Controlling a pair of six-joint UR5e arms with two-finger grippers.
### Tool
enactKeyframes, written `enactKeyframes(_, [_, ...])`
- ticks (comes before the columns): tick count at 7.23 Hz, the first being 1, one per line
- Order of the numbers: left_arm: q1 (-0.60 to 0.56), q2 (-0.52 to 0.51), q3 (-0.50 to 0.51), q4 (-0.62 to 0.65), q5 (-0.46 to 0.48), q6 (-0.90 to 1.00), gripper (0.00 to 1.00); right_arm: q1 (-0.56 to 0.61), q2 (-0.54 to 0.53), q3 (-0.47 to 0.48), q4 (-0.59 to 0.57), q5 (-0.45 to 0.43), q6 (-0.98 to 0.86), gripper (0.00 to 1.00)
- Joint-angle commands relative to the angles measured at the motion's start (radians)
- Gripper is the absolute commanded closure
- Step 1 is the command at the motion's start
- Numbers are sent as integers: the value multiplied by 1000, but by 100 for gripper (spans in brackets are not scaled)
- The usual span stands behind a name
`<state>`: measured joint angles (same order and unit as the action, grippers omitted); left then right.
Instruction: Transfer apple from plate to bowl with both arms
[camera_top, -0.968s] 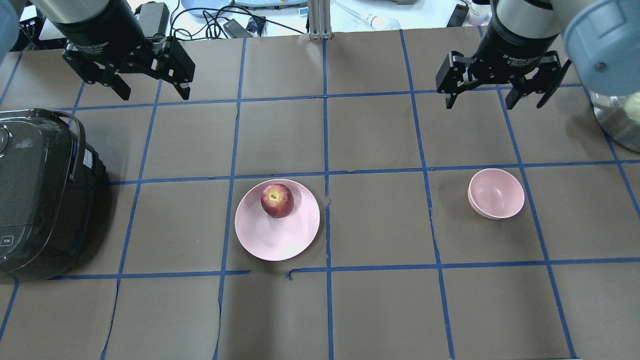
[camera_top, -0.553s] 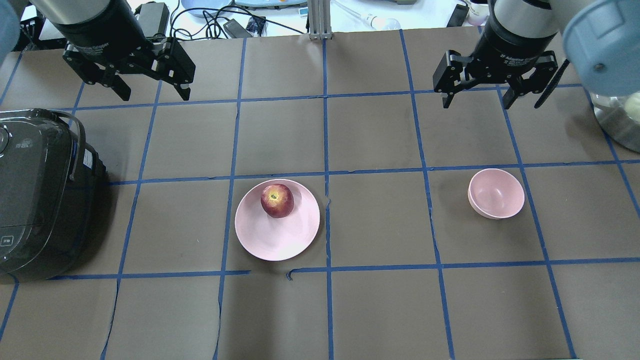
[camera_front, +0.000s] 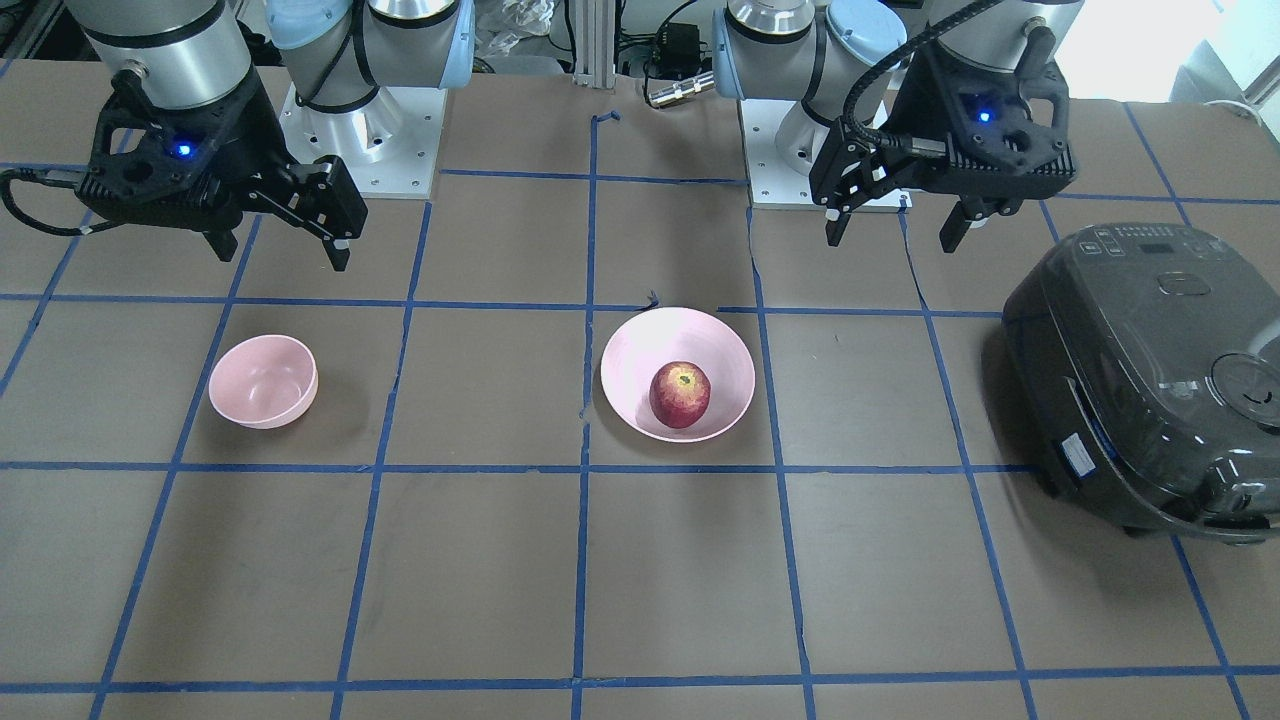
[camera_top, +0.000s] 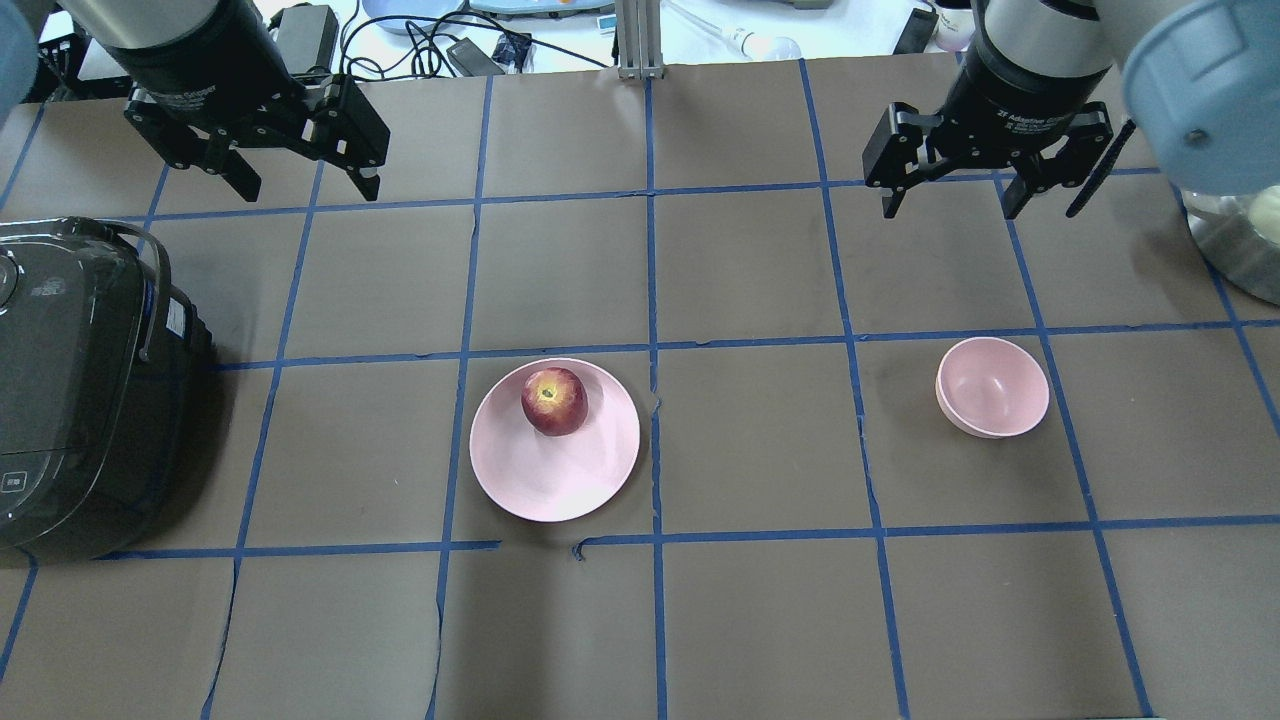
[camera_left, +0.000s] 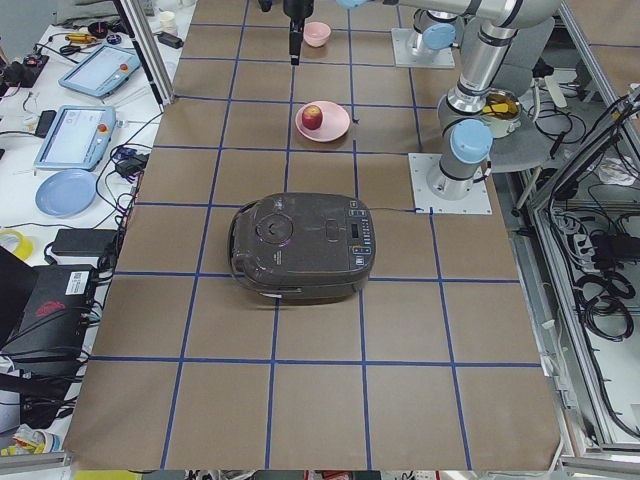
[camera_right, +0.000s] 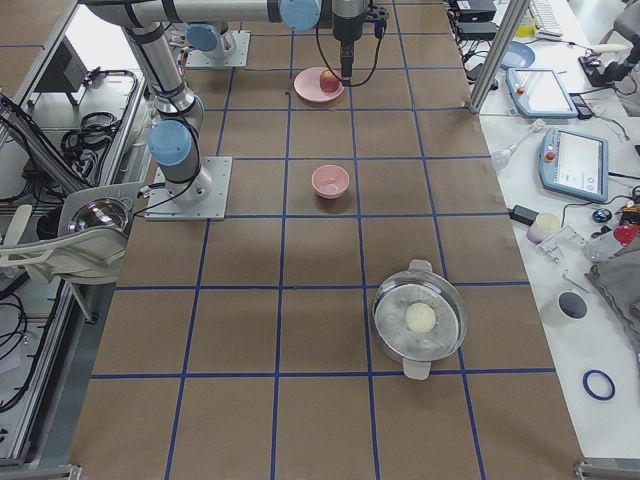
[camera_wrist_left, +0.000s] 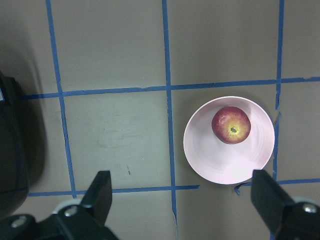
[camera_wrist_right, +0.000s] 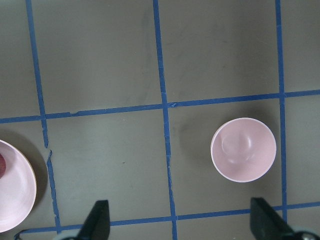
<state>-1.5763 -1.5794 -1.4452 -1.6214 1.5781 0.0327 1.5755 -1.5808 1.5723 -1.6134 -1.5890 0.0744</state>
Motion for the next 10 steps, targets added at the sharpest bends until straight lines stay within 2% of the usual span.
enactKeyframes(1, [-2, -1, 3, 0, -3, -5, 0, 0, 1, 0, 0, -2, -2, 0])
enactKeyframes(6, [5, -1, 14, -14, 8, -11, 0, -14, 4, 0, -8, 3, -16, 0])
enactKeyframes(7, [19, -14, 9, -14, 7, -4, 0, -34, 10, 0, -22, -3, -141, 0])
enactKeyframes(10, [-29, -56, -32, 5, -42, -150, 0, -280, 92, 2, -28, 3, -377, 0])
